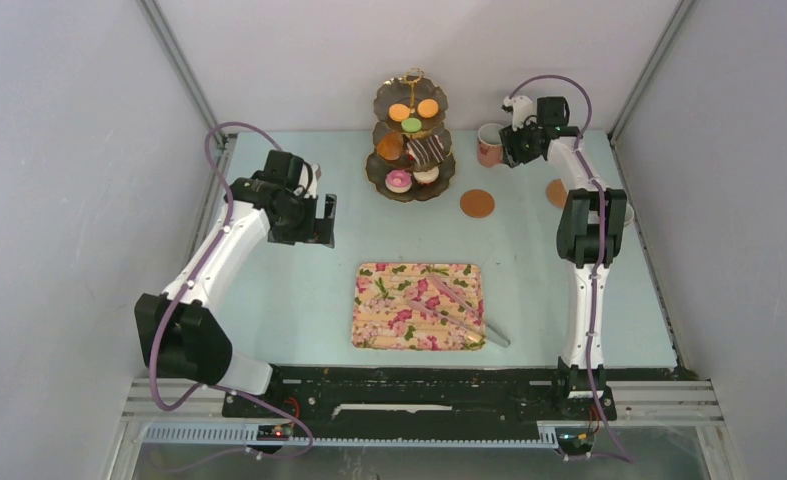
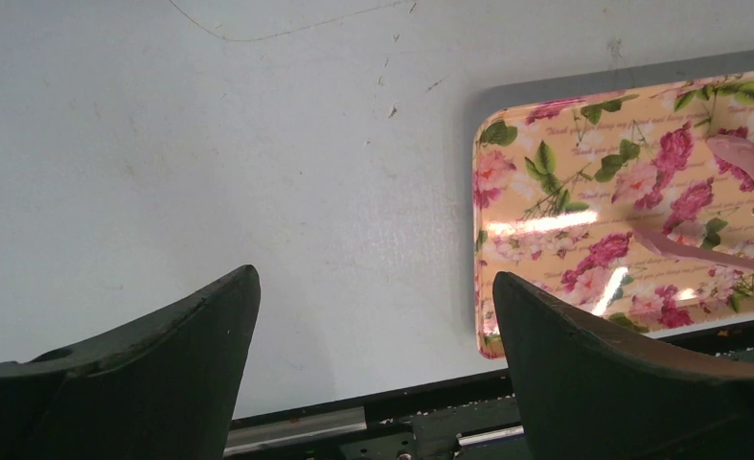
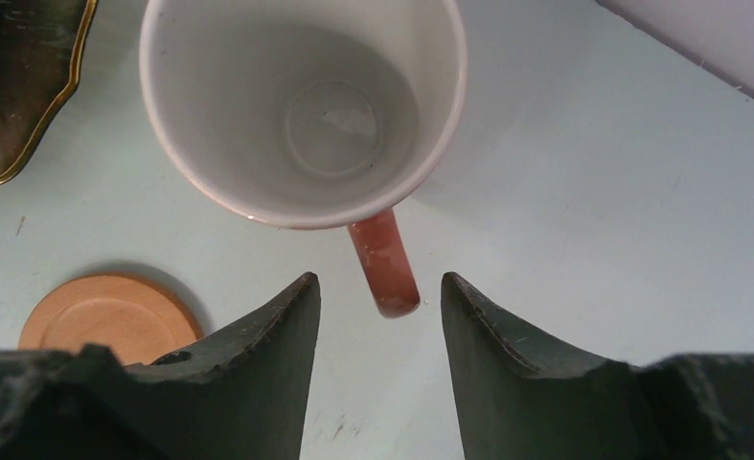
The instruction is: Serve the afternoon tea
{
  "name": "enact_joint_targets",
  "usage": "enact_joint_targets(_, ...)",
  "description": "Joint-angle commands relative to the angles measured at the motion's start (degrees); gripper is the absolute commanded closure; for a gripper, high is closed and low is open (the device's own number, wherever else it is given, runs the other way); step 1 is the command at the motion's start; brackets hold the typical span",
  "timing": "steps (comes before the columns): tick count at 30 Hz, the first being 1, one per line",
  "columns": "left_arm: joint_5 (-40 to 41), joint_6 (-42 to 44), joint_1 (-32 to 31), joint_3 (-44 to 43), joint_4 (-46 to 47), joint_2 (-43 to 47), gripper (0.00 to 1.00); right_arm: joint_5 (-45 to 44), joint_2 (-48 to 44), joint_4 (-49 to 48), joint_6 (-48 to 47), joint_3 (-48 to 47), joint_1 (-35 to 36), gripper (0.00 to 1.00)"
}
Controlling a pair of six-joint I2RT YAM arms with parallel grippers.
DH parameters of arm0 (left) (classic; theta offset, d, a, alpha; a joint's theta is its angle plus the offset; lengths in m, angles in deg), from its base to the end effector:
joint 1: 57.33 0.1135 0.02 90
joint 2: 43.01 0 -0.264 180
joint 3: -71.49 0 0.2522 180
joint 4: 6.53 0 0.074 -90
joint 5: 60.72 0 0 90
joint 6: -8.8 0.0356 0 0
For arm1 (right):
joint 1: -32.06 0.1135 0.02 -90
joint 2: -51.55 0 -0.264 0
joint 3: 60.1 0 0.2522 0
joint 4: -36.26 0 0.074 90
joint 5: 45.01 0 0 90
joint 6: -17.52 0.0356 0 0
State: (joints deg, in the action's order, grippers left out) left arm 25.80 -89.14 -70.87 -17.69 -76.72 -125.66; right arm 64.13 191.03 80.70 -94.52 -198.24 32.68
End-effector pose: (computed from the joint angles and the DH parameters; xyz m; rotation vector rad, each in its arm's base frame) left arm 0.2770 -0.0689 0.3058 0.1507 2.6901 -0.1979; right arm 0.5477 0.0176 0.2020 -0.6112 2.2420 0.2090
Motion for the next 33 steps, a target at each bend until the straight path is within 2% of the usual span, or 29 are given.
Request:
enact_joint_targets(1, 1.1, 0.2, -0.2, -2.2, -0.7, -0.4, 0.02, -0.7, 1.7, -4.0, -0.1, -4.0, 0.3, 0.49)
enact_joint_targets(6, 2.2, -0.1, -0.3, -2.6, -1.2, -0.7, 0.02, 1.8, 3.3, -5.3, -0.1, -4.8, 0.9, 0.52)
enact_joint_targets(14, 2.7, -0.3, -0.2, -2.7, -1.8, -1.1, 0.02, 3.2, 4.4, -5.9, -0.2, -5.6, 1.1, 0.63)
enact_joint_targets(20, 2.7, -0.3, -0.2, -2.8, -1.6, -1.3, 0.02, 4.3, 3.8, -6.0, 0.3, -5.3, 1.0, 0.79)
enact_joint_targets(22, 2.6, -0.3, -0.3, -2.7, -1.7, -1.1, 0.02, 4.4, 3.2, -6.2, 2.0, -5.1, 1.2, 0.88)
enact_joint_targets(23, 2.6, -0.3, -0.3, -2.7, -1.7, -0.9, 0.02, 3.8, 2.7, -6.4, 3.1, -5.1, 1.3, 0.96)
enact_joint_targets(24, 2.5, -0.3, -0.3, -2.6, -1.6, -0.7, 0.02, 3.1, 2.3, -6.5, 4.1, -4.8, 1.5, 1.0)
enact_joint_targets(28, 1.7, 0.0, -0.2, -1.3, -0.6, 0.7, 0.02, -0.5, -0.2, -7.9, 6.8, -3.2, 2.5, 1.0)
enact_joint_targets(31, 0.9, 0.2, -0.3, -0.5, 0.1, 1.8, 0.02, -8.7, -2.6, -8.2, 12.9, -3.1, 3.7, 1.0)
enact_joint_targets(33, 0.0, 0.3, -0.3, 0.3, 0.9, 2.8, 0.02, -16.2, -5.2, -7.1, 20.6, -3.1, 4.5, 1.0)
